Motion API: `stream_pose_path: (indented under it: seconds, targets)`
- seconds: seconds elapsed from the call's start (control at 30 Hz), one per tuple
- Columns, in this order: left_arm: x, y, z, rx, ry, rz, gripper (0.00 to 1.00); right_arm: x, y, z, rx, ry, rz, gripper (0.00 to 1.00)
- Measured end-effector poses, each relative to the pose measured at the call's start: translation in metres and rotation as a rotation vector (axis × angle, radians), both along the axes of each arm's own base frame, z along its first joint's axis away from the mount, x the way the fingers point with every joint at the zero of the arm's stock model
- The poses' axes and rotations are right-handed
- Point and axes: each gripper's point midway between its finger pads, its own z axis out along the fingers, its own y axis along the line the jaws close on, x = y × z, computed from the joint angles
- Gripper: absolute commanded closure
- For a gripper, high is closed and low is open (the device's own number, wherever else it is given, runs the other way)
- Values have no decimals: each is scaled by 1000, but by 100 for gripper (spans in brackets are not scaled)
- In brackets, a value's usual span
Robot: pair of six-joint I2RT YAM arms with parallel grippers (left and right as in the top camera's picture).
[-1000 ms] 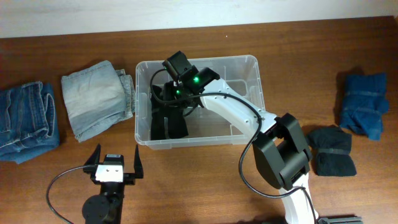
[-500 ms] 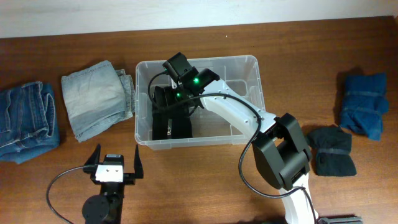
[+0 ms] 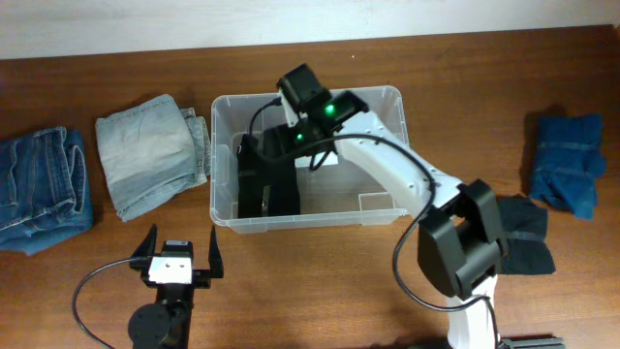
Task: Pack container
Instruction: 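Lower the black garment into the box's left side and release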
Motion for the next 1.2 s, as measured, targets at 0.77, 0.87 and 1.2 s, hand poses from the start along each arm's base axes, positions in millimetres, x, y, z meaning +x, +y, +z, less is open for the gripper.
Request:
stream_pose_path:
  seconds: [0.77,0.87,1.2]
  targets:
    - [0,0,0,0,0,0,0,-8,-12,-30,-133,46,-123,96]
    - [0,0,0,0,0,0,0,-12,-3,-31,-129,44,-110,95]
    - [0,0,0,0,0,0,0,-21,-8,-33,-151,80,-120,95]
